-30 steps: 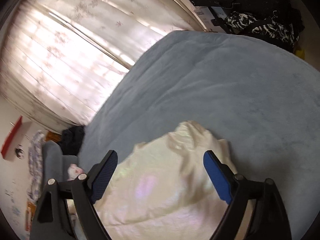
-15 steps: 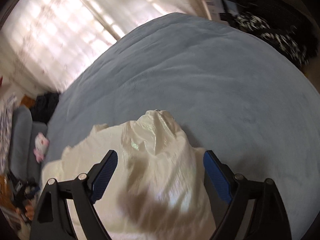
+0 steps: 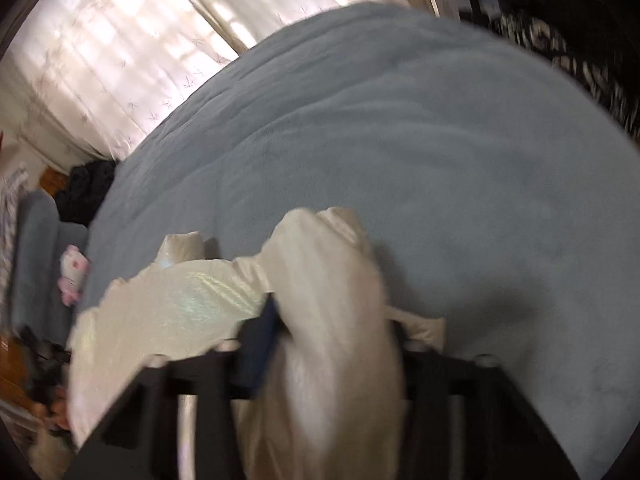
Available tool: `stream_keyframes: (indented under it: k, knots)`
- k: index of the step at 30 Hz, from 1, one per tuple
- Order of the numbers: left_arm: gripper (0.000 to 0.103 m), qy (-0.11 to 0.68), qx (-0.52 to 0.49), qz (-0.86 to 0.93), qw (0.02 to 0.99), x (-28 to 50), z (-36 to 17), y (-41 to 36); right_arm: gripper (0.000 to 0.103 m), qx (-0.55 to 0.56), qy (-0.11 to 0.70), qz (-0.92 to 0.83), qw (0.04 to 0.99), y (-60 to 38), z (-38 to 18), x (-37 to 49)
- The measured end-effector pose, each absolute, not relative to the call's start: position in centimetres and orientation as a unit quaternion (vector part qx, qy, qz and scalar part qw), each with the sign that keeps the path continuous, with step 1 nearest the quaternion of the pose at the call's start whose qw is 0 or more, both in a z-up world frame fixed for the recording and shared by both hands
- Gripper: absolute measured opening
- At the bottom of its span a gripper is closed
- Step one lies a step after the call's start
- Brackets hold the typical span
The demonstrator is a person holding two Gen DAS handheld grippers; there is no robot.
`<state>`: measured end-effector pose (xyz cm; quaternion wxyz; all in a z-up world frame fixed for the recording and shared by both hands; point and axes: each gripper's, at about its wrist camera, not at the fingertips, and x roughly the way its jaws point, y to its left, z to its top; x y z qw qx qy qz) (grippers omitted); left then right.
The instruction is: Fold large clothes
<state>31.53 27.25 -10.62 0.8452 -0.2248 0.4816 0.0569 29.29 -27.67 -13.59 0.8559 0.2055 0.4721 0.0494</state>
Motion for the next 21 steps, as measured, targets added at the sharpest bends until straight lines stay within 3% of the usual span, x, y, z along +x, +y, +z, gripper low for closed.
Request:
stream_keyframes:
  k: [1, 4, 9, 14, 21]
  knots:
    - [0.016, 0.474, -0.223, 0.062, 0.850, 31.5, -10.1, 27.1, 0.018, 0.197, 0.451, 0.041, 0.869, -27.4, -12.5, 28.8]
    - [0.015, 0.448, -0.191, 0.090, 0.868, 31.9, -8.6, 25.9, 0.016, 0.186, 0.412, 0.011, 0.892, -27.2, -10.7, 28.4]
    - [0.016, 0.458, -0.127, 0.157, 0.866, 33.9, -10.4, 23.2, 0.016, 0.136, 0.444, -0.056, 0.884, -25.7, -13.3, 30.0]
    - [0.019, 0.458, -0.058, 0.202, 0.864, 35.0, -13.0, 20.9, 0.021, 0.139, 0.454, -0.089, 0.876, -26.1, -15.9, 30.3]
    - [0.027, 0.464, -0.070, 0.212, 0.857, 34.7, -14.5, 21.5, 0.025, 0.155, 0.460, -0.094, 0.869, -26.7, -17.5, 31.1]
